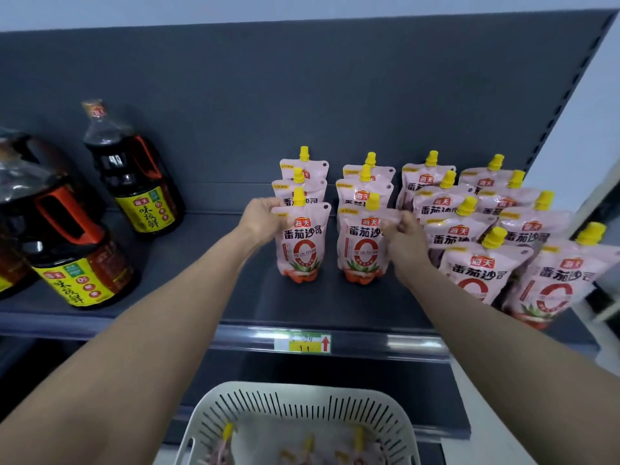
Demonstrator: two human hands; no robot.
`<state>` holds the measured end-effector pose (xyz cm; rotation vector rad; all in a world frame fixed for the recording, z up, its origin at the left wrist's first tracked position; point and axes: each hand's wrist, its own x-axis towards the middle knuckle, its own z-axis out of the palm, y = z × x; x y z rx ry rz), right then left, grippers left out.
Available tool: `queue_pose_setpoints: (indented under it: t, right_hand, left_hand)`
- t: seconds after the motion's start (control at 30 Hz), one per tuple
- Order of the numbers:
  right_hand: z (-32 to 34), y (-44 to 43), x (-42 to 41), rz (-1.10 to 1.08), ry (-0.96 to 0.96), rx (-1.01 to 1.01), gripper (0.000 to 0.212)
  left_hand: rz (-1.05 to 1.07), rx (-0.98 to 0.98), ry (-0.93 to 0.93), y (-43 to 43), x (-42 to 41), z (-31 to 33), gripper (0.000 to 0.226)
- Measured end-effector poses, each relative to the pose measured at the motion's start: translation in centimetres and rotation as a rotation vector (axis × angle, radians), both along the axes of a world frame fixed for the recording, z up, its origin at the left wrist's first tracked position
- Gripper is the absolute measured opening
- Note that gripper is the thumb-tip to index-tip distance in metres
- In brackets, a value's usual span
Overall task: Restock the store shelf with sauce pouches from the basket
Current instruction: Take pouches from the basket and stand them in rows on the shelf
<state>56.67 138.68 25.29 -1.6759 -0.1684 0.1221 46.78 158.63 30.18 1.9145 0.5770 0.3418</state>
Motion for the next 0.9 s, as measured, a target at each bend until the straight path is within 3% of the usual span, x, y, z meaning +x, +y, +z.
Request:
queue_pose_setpoints:
  t: [0.1, 0.2, 0.33, 0.9]
  right_hand:
    - [-0.4, -0.1, -0.4, 0.039, 0.056, 0.037, 0.019]
    - [-0.8, -0.2, -0.8, 0.072, 0.129, 0.049, 0.03]
    - [-0.8, -0.3, -0.9, 0.079, 0.136, 0.027, 0.029]
    - [-1.2, 1.0, -0.1, 0.091, 0.172, 0.033, 0.029]
  left_hand:
    - [-0.018, -0.063, 0.006, 0.9, 0.6, -0.4, 0.019]
    - [-0.045, -0.154, 0.029, 1.8, 0.7, -0.8, 0.023]
    - [-0.103, -0.157, 0.149, 1.7, 0.1, -1.7, 0.028]
    - [-0.007, -0.156, 0.027, 2.0, 0.8, -2.5, 0.03]
